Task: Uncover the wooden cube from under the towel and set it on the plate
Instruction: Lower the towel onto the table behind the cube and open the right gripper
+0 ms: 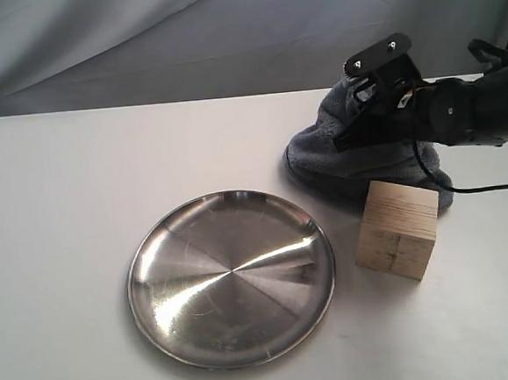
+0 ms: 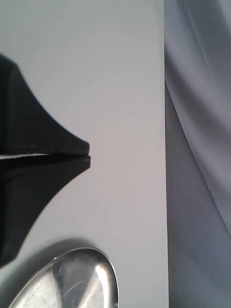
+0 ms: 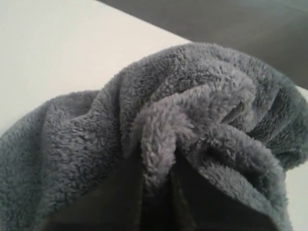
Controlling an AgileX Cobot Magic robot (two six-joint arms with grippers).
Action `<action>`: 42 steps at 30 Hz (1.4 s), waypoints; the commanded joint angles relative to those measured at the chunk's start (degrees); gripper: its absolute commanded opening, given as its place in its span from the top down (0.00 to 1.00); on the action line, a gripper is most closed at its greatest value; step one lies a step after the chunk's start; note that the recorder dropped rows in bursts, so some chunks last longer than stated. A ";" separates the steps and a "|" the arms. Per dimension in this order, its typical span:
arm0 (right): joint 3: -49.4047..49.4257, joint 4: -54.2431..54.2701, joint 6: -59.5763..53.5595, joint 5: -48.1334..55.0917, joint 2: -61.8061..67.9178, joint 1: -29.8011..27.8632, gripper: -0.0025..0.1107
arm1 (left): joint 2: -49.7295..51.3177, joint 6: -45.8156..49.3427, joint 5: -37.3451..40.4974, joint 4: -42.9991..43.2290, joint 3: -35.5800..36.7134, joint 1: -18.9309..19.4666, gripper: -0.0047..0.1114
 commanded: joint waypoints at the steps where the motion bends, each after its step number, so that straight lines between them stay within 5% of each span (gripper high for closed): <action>1: -0.39 2.09 -0.09 1.43 2.76 -0.86 0.78 | -0.12 -0.20 -0.74 -0.26 0.26 0.05 0.96; 9: -0.39 6.53 -0.09 3.13 5.34 -3.11 0.30 | -0.12 -0.10 -0.74 -0.26 0.26 0.05 0.96; 12: -0.39 6.69 -0.09 3.11 5.34 -3.26 0.25 | -0.12 -0.10 -0.74 -0.26 0.26 0.05 0.96; 28: -0.39 6.69 -0.66 2.92 -10.21 -3.41 0.25 | -0.12 -0.10 -0.74 -0.26 0.26 0.05 0.96; 36: -0.39 -8.34 -3.87 21.82 -20.41 -3.30 0.26 | -0.12 -0.21 -0.74 -0.26 0.26 0.05 0.96; 38: -0.39 -8.34 -6.95 24.53 -22.95 -3.30 0.32 | -0.12 -0.21 -0.74 -0.26 0.26 0.05 0.96; 42: -0.39 -8.34 -10.87 32.70 -28.26 -3.30 0.67 | -0.12 -0.21 -0.74 -0.26 0.26 0.05 0.96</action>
